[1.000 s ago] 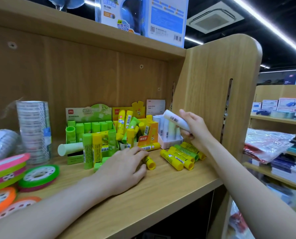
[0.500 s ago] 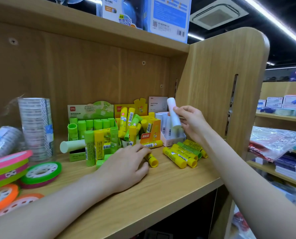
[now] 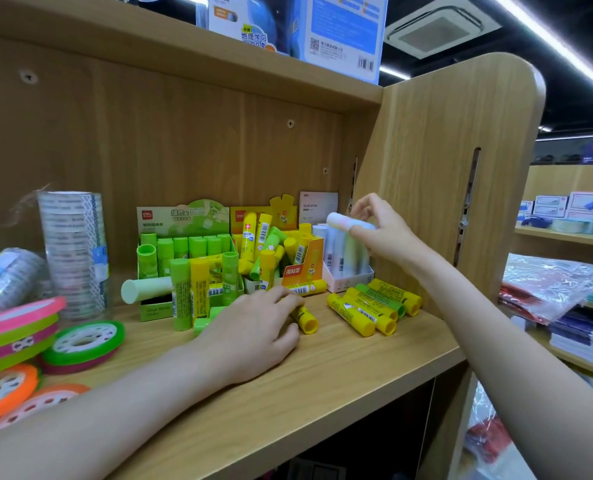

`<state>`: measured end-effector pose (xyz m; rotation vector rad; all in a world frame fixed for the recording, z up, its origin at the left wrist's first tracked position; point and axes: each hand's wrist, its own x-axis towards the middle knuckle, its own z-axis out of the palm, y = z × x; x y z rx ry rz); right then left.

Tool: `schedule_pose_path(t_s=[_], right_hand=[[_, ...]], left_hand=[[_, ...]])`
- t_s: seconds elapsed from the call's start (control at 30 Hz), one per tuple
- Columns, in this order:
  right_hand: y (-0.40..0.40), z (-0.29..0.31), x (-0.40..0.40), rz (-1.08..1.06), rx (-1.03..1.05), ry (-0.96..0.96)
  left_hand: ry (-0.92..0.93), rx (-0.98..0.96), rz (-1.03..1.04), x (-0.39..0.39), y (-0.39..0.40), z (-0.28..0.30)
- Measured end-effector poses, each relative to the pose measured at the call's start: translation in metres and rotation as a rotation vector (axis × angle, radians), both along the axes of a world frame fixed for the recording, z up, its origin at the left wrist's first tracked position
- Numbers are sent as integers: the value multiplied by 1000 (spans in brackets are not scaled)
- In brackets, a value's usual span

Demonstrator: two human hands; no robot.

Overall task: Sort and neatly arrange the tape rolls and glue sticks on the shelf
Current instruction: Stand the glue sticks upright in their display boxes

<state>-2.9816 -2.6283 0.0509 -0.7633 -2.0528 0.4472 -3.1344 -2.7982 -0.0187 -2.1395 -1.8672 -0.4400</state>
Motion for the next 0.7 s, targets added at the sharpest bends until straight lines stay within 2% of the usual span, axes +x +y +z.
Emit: schedule_pose_path(t_s=[0.13, 0.3, 0.6, 0.7], right_hand=[[2, 14, -3, -112, 99, -143], [16, 4, -23, -92, 168, -368], [30, 3, -29, -88, 191, -300], [31, 10, -29, -162, 257, -402]], left_hand=[[-2, 5, -9, 0, 0, 0], [-8, 12, -12, -1, 0, 0], [-27, 34, -25, 1, -1, 0], [-27, 30, -24, 0, -1, 0]])
